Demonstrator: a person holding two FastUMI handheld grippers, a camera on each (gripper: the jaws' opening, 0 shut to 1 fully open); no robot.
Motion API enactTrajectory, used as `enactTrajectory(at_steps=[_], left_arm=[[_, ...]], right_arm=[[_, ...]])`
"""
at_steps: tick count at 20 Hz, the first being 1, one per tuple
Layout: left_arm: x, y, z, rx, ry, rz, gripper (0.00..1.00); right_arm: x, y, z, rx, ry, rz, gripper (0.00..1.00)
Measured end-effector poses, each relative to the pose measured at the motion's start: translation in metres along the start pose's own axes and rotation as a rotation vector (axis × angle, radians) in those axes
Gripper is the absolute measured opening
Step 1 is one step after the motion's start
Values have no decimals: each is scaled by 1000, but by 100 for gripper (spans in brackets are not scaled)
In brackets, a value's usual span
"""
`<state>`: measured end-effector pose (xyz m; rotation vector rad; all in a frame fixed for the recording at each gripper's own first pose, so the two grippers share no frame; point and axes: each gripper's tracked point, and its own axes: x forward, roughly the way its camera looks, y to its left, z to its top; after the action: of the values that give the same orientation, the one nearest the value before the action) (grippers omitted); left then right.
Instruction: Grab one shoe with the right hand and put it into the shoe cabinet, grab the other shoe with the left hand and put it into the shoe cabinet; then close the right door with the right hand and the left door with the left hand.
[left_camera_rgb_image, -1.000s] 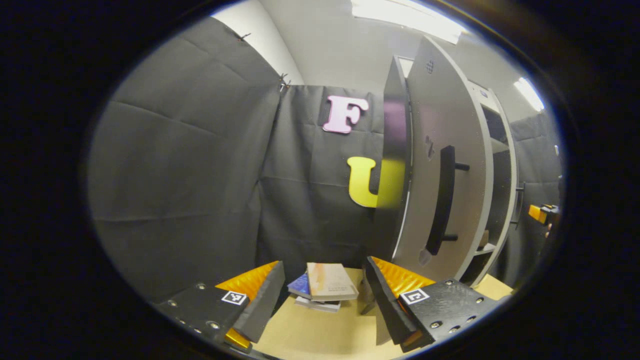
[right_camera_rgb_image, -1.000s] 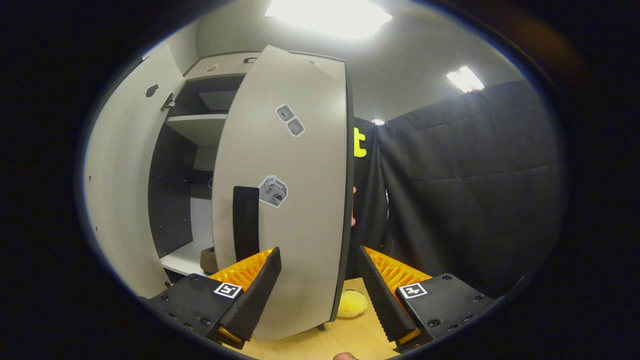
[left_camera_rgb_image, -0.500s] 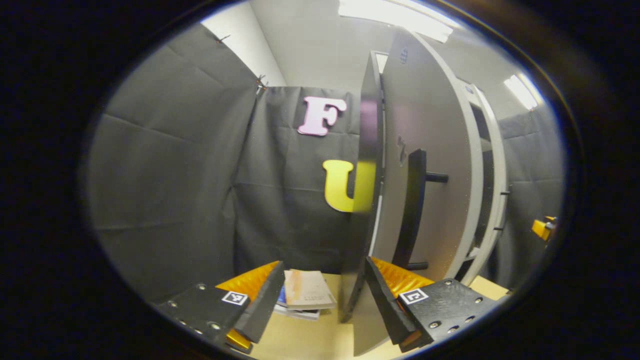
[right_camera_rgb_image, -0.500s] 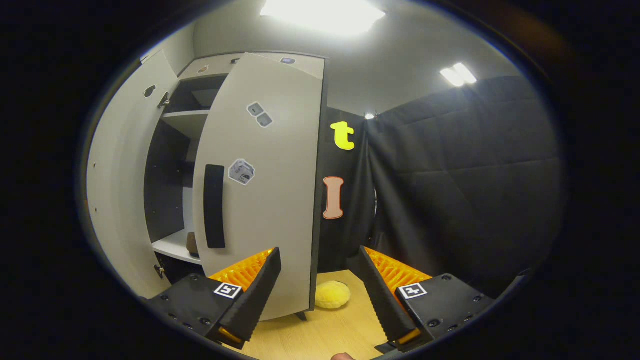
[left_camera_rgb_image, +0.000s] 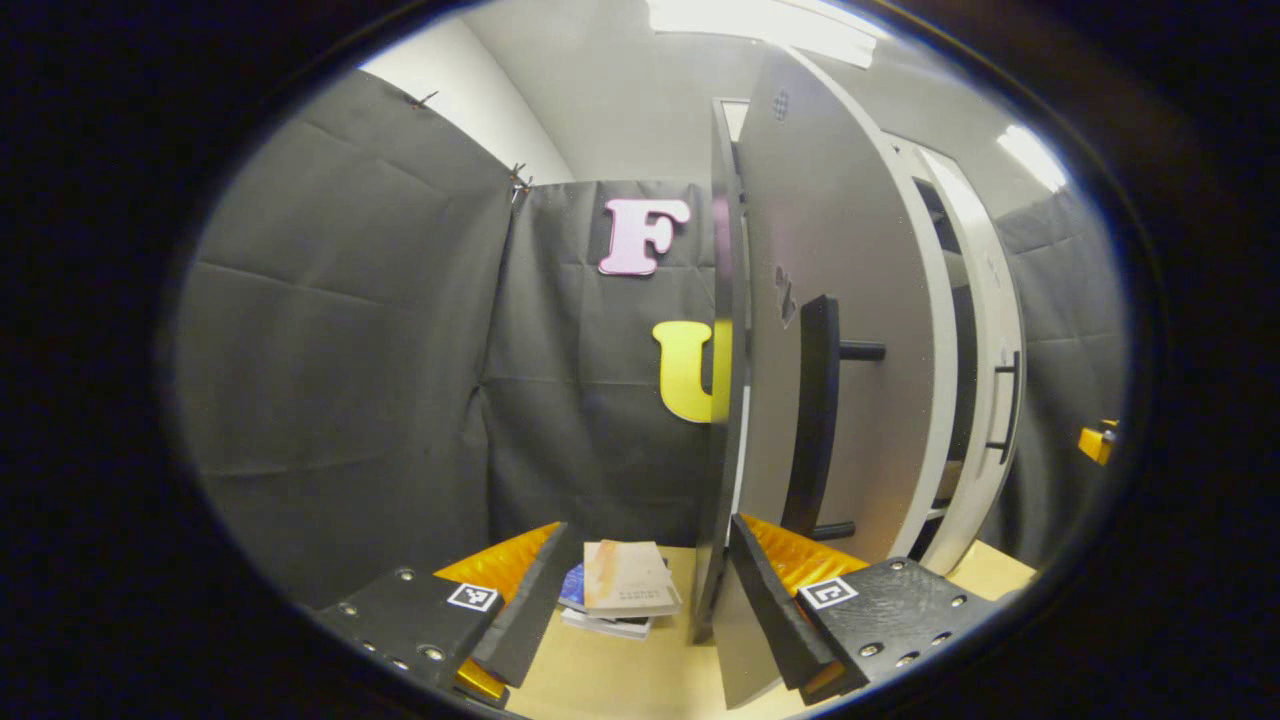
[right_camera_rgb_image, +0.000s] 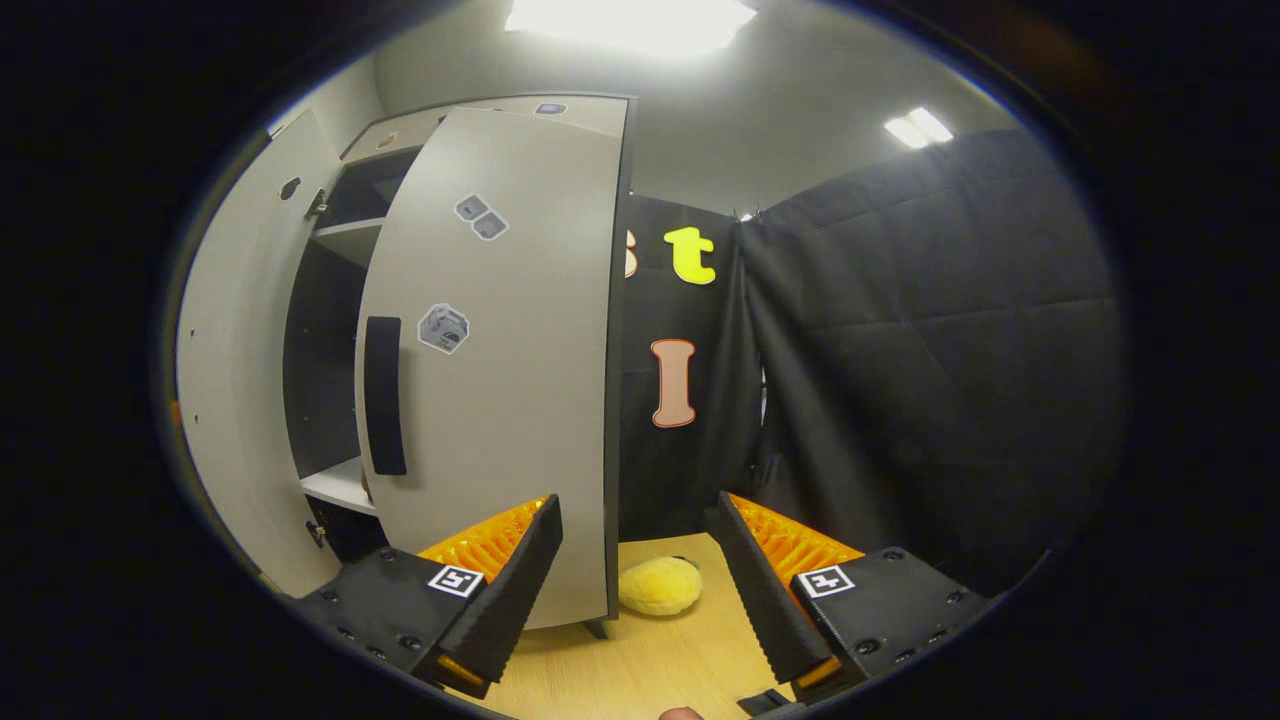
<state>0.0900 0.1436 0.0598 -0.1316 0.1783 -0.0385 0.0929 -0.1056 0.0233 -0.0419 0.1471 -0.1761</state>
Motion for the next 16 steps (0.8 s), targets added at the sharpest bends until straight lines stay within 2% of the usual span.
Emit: enactTrajectory(at_steps=[7, 12, 13, 16], left_arm=[[-4, -42, -3, -4, -7, -10, 99], [2, -84, -5, -32, -8, -52, 100], [6, -94, -4, -31, -10, -63, 93], [18, -127, -6, -23, -9, -99, 93]], right_arm=[[10, -12, 3, -13, -3, 45, 97], [11, -21, 0, -25, -1, 78, 98], [12, -23, 0, -24, 1, 81, 98], [11, -32, -5, -22, 10, 83, 98]])
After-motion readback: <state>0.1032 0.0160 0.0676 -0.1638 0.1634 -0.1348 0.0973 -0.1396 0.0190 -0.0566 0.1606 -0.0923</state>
